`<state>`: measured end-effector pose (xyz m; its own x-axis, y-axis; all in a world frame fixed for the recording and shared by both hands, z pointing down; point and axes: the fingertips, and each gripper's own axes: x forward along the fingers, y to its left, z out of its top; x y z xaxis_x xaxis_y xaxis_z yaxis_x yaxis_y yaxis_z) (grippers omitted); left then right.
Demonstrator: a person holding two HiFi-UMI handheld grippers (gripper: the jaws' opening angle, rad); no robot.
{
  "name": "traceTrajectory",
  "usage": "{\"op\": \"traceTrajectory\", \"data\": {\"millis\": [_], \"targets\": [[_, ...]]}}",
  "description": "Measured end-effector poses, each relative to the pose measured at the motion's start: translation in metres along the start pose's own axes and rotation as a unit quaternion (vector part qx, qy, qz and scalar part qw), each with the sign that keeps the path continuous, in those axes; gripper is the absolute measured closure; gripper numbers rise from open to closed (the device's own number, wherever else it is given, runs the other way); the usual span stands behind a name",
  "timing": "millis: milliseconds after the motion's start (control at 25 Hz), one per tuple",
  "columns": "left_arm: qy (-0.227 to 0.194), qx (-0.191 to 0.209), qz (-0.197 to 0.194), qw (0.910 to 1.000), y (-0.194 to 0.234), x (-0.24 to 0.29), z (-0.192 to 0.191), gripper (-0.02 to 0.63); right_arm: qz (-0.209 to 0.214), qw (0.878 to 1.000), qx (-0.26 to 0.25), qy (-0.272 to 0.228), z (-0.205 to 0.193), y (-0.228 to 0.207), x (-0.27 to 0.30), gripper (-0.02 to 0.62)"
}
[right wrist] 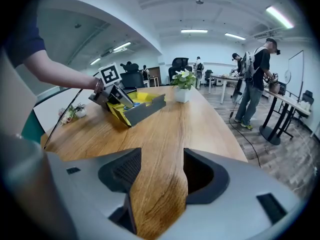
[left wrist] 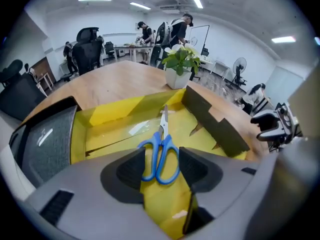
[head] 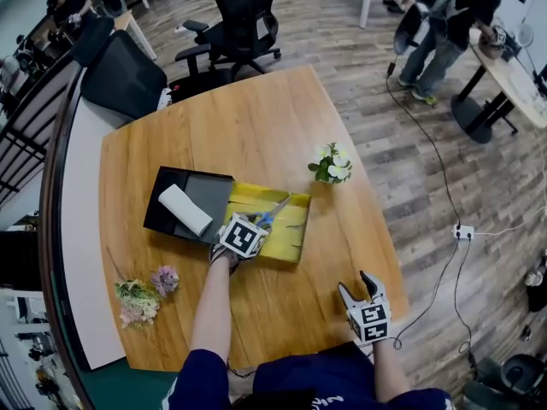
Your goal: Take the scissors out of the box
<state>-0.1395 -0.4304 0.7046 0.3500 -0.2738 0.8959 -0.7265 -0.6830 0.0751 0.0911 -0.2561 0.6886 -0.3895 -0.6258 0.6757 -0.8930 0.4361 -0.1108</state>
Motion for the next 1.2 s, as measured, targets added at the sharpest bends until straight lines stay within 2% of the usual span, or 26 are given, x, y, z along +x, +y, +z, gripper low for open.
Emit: {"op": "traceTrajectory", "data": {"millis": [80,160,280,480,600,760,880,960,1200], "targets": [[-0.004,-0.022,-0.023,0.9995,-0.003,0.0,-0.002,0.396,0.001,1.0,0.001,0.001,-0.001,0.0,0.001,0.337],[-0.006,-0.032,-0.028,0.9991,-0.002,-0.001,-0.003,0.413,0.004,1.0,0.001,0.001,-0.001,0.001,0.002,0.337],[-0.007,-0.02,-0.015,0.9997,0.001,-0.001,0.0,0.429,0.01,1.0,-0.002,0.001,0.0,0.004,0.005,0.339],[0.024,0.02,0.014,0.9994,0.008,0.006,-0.002,0.459,0.014,1.0,-0.02,0.009,-0.002,0.006,0.006,0.339],[0.022,0.017,0.017,0.9995,0.009,0.006,-0.001,0.46,0.013,1.0,-0.021,0.012,-0.005,0.005,0.007,0.341],[0.019,-0.014,0.011,0.9997,0.01,0.009,-0.002,0.483,0.02,0.999,-0.023,0.009,-0.001,0.01,0.011,0.345],[0.032,0.003,0.022,0.9993,0.012,0.005,-0.006,0.506,0.03,0.999,-0.028,0.004,0.004,0.018,0.013,0.347],[0.032,0.008,0.015,0.9993,0.009,0.003,-0.008,0.515,0.033,0.999,-0.031,0.002,0.006,0.02,0.011,0.347],[0.0,0.015,0.026,0.9996,0.004,-0.014,0.002,0.522,0.025,0.999,-0.024,-0.004,0.004,0.013,0.002,0.357]]}}
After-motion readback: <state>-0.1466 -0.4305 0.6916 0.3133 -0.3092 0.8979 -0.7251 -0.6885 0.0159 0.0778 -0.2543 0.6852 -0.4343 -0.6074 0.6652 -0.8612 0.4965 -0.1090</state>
